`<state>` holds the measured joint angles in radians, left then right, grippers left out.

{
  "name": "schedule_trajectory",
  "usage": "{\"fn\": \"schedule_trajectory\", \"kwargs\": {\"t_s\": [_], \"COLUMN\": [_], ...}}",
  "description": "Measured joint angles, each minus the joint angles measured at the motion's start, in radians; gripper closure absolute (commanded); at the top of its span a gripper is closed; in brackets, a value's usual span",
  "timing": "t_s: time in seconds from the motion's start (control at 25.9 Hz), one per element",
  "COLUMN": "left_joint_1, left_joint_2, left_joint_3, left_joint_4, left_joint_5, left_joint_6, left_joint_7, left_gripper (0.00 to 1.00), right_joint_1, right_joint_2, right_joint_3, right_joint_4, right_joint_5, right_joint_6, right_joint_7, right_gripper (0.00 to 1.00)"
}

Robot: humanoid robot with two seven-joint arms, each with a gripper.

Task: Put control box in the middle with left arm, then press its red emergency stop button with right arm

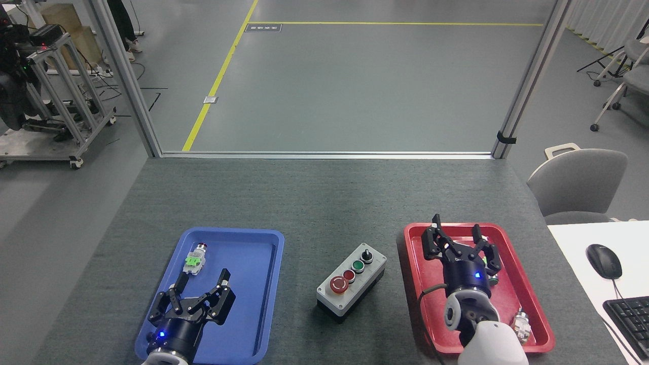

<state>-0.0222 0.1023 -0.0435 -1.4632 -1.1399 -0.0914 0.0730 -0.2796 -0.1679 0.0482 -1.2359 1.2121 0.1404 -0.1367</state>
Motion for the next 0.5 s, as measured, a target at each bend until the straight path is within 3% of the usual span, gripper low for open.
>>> {"fn": "schedule_trajectory", "kwargs": {"t_s": [0.19,0.5], "left_joint_1": [-0.001,-0.001], "left_joint_2": [-0.002,-0.003], "left_joint_3": [0.001,0.001], "left_joint_4": [0.004,0.004], "left_joint_5": [0.006,0.008], "left_joint_6": [0.0,-0.001], "left_joint_7": [0.01,0.012], "left_gripper": [0.01,0.01], "right_joint_1": [0.125,0.159], "right_joint_2": [-0.012,-0.001], "right_joint_3": [-0.014,-0.005], "right_joint_4": [-0.154,-0.184], "right_joint_5": [0.003,0.013], "right_joint_6": [-0.011,-0.004], "right_joint_7": [0.0,-0.003], "right_gripper": [0.0,0.0]}}
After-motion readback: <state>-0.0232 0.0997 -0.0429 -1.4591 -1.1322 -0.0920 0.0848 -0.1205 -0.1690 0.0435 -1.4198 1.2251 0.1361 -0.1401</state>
